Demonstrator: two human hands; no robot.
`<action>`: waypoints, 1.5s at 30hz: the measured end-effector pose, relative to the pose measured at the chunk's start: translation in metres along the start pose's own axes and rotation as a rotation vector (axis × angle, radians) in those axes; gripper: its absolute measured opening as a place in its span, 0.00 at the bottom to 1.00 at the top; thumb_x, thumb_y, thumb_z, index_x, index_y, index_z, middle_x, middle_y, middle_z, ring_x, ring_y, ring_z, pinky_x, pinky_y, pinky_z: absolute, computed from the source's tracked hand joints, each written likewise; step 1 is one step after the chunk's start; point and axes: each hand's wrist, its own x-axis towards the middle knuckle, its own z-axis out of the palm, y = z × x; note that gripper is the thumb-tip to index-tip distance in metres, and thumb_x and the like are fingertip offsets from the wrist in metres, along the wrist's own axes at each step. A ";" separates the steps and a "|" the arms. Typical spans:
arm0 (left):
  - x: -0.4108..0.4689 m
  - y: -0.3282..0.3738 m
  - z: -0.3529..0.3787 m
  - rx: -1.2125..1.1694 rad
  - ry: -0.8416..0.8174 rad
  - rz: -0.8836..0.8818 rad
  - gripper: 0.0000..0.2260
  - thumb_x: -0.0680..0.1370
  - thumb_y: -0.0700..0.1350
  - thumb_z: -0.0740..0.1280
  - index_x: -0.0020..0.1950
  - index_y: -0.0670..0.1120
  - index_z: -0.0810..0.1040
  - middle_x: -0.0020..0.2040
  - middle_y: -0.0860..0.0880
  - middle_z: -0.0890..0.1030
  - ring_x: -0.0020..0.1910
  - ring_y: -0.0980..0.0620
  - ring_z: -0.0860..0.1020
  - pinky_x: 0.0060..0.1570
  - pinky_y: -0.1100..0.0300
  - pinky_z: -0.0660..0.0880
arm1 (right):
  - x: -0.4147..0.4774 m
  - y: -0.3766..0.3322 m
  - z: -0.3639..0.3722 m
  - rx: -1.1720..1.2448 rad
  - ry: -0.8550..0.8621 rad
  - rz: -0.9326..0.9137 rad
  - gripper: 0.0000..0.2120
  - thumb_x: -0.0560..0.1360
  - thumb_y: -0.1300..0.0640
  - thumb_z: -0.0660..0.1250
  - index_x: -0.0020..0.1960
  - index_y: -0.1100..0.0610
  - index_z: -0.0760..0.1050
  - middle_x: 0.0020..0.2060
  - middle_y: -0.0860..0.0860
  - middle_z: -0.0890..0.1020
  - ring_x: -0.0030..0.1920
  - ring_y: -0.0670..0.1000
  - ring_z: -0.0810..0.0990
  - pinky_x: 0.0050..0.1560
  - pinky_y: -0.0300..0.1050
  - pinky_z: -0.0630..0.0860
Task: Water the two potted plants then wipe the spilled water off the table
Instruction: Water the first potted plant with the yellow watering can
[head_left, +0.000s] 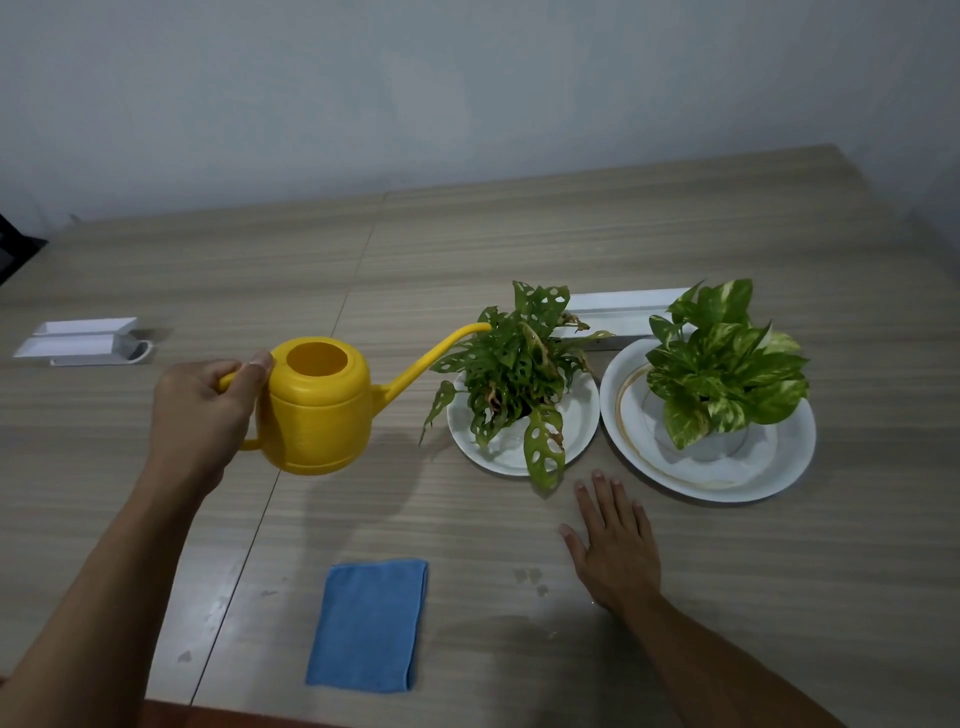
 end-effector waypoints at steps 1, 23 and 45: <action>0.000 0.001 0.001 -0.010 -0.001 -0.004 0.21 0.82 0.43 0.65 0.33 0.32 0.73 0.28 0.34 0.73 0.28 0.31 0.70 0.27 0.46 0.67 | 0.000 0.000 0.000 -0.001 -0.002 0.001 0.32 0.81 0.35 0.43 0.78 0.51 0.59 0.79 0.53 0.59 0.78 0.53 0.53 0.76 0.50 0.39; 0.003 -0.006 -0.003 -0.003 0.023 -0.031 0.22 0.82 0.44 0.65 0.35 0.29 0.73 0.29 0.30 0.73 0.29 0.27 0.71 0.29 0.42 0.71 | 0.000 -0.001 0.004 -0.012 0.003 0.037 0.31 0.81 0.35 0.43 0.79 0.48 0.55 0.80 0.50 0.56 0.79 0.51 0.49 0.76 0.49 0.38; 0.014 0.008 0.011 -0.063 0.020 -0.045 0.23 0.82 0.46 0.65 0.34 0.29 0.71 0.30 0.30 0.72 0.29 0.41 0.69 0.33 0.42 0.72 | 0.001 -0.003 0.001 -0.010 -0.013 0.031 0.32 0.80 0.35 0.45 0.79 0.50 0.57 0.79 0.52 0.58 0.78 0.53 0.53 0.76 0.50 0.38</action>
